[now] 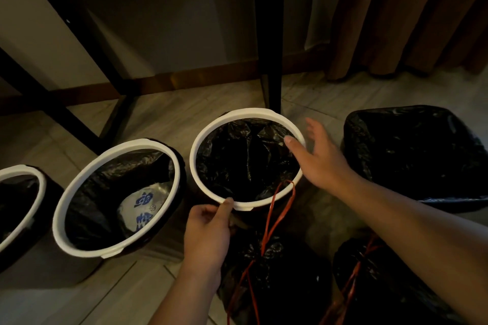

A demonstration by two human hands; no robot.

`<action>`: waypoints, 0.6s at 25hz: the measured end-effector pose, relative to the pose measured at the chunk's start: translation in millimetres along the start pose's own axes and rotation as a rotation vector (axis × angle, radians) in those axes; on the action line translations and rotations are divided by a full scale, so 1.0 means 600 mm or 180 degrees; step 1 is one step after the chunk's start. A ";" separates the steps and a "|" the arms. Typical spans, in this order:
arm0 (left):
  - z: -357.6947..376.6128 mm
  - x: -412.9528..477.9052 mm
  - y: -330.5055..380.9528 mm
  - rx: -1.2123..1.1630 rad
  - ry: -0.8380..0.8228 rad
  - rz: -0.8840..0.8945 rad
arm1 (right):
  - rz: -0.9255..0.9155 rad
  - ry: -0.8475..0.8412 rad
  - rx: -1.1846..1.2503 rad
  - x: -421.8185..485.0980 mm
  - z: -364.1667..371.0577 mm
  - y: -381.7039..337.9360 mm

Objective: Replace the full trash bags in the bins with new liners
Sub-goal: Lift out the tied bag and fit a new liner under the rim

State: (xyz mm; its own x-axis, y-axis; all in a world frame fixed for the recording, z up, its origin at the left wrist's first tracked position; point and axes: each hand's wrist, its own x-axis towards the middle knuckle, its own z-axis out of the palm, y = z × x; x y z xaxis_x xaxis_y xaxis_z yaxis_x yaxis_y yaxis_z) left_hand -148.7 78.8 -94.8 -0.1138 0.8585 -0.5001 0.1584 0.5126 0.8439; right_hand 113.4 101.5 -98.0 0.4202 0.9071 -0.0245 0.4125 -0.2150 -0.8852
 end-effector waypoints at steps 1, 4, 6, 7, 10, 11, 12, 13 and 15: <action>-0.001 -0.006 0.002 0.0328 0.0150 0.0273 | -0.0343 0.0225 -0.0316 0.005 -0.003 -0.015; -0.009 -0.010 0.019 0.1632 0.0429 0.1800 | -0.1285 -0.0427 -0.1192 0.032 0.001 -0.080; -0.015 0.011 0.025 0.1985 0.0373 0.2202 | -0.0906 -0.1855 -0.2094 0.054 0.026 -0.115; -0.017 0.024 0.030 0.2096 0.0314 0.2197 | -0.0612 -0.2431 -0.2576 0.063 0.043 -0.123; -0.025 0.049 0.033 0.2156 0.0049 0.2030 | -0.0042 -0.3461 -0.3450 0.081 0.106 -0.106; -0.027 0.052 0.031 0.2095 -0.0008 0.2032 | 0.0022 -0.3679 -0.3613 0.085 0.126 -0.092; -0.026 0.054 0.027 0.2048 -0.0025 0.2064 | 0.0091 -0.3886 -0.3777 0.089 0.142 -0.077; -0.024 0.057 0.023 0.2025 -0.0016 0.2095 | 0.0191 -0.4049 -0.3942 0.096 0.156 -0.063; -0.023 0.061 0.017 0.2045 0.0034 0.2071 | 0.0282 -0.4281 -0.4257 0.109 0.179 -0.040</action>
State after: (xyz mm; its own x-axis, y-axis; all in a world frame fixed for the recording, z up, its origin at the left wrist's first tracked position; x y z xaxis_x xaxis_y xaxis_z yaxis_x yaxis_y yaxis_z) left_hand -164.7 115.4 -101.6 0.1804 0.9827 0.0411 0.7094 -0.1589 0.6866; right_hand 44.3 205.0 -128.3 -0.0763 0.3783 -0.9225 0.9736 0.2278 0.0129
